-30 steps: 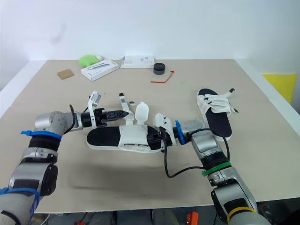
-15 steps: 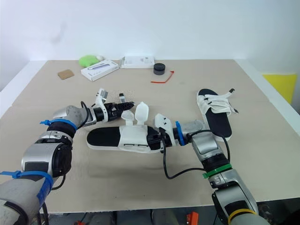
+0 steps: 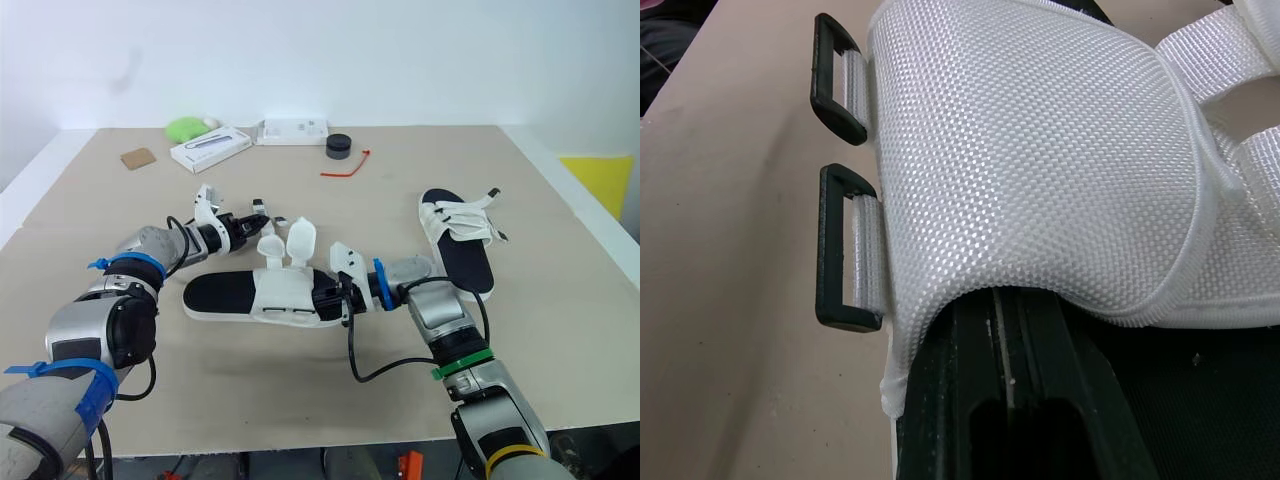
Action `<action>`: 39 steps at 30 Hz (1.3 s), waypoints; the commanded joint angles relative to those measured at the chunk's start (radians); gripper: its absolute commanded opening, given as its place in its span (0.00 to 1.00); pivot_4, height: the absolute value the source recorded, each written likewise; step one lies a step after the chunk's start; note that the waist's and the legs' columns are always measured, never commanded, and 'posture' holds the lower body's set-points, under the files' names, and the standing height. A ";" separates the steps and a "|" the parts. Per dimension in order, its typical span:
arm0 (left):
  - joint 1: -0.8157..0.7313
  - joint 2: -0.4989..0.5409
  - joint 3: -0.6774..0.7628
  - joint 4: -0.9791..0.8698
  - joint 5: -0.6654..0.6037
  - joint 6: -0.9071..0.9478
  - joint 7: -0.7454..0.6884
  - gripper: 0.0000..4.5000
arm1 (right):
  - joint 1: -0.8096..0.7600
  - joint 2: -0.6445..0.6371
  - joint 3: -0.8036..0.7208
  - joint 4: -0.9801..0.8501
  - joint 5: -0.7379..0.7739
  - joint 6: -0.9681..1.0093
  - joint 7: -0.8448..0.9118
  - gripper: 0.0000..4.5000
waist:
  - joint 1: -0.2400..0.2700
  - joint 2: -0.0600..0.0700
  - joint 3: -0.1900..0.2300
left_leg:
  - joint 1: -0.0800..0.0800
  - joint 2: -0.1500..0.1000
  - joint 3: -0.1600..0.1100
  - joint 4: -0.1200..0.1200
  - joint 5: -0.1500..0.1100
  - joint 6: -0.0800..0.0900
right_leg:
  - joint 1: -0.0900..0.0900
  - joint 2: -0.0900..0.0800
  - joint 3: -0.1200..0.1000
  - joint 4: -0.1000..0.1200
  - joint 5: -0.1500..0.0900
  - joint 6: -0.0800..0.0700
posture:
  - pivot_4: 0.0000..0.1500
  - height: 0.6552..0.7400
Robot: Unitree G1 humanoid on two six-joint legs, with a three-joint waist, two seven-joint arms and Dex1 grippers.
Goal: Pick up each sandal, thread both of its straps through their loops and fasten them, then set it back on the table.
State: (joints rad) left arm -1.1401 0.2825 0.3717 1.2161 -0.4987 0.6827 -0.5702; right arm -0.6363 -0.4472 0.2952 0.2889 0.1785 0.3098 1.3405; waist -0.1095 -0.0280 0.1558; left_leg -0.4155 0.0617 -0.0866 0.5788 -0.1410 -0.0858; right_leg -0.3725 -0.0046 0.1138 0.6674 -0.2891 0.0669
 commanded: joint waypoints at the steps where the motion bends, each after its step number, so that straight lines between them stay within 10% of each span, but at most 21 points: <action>1: -0.029 -0.001 0.021 -0.002 0.001 0.004 0.000 0.02 | 0.031 0.024 0.082 0.045 -0.049 0.024 -0.002 0.00 | 0.000 0.000 0.000 | 0.000 0.000 0.000 0.000 0.000 0.000 | 0.000 0.000 0.000 0.000 0.000 0.000 | 1.00 1.00; 8: -0.026 -0.010 0.027 -0.075 -0.018 -0.053 -0.048 0.02 | 0.036 0.023 0.079 0.034 -0.045 0.031 -0.003 0.00 | -0.001 0.000 0.000 | 0.000 0.000 0.000 0.000 0.000 0.000 | 0.000 0.000 0.000 0.000 0.000 0.000 | 1.00 1.00; 20: 0.293 -0.061 -0.098 -0.937 -0.143 -0.007 -0.246 0.02 | 0.060 0.022 0.076 -0.006 -0.036 0.053 -0.013 0.00 | -0.003 -0.001 0.001 | 0.004 0.000 0.002 -0.008 0.001 -0.002 | 0.001 0.001 0.004 0.000 -0.002 -0.001 | 1.00 1.00; 29: 0.636 0.103 -0.391 -1.405 -0.013 -0.230 -0.481 0.02 | 0.068 0.027 0.078 -0.016 -0.034 0.058 -0.015 0.00 | -0.003 -0.001 0.001 | 0.008 0.001 0.005 -0.010 0.000 -0.004 | 0.003 0.001 0.008 0.000 -0.004 -0.001 | 1.00 1.00; 39: 0.832 0.308 -0.465 -1.466 0.079 -0.549 -0.711 0.02 | 0.071 0.017 0.082 -0.020 -0.038 0.057 -0.008 0.00 | -0.003 -0.002 0.000 | 0.008 0.002 0.007 -0.010 -0.003 -0.005 | 0.002 0.001 0.009 0.000 -0.009 -0.007 | 1.00 1.00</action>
State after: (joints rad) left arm -0.3100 0.5765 -0.1136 -0.2082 -0.3992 0.1666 -1.2617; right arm -0.6070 -0.4391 0.2952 0.2349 0.1809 0.3412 1.3262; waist -0.1124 -0.0301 0.1563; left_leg -0.4071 0.0635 -0.0788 0.5691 -0.1439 -0.0906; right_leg -0.3710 -0.0037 0.1238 0.6672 -0.2983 0.0602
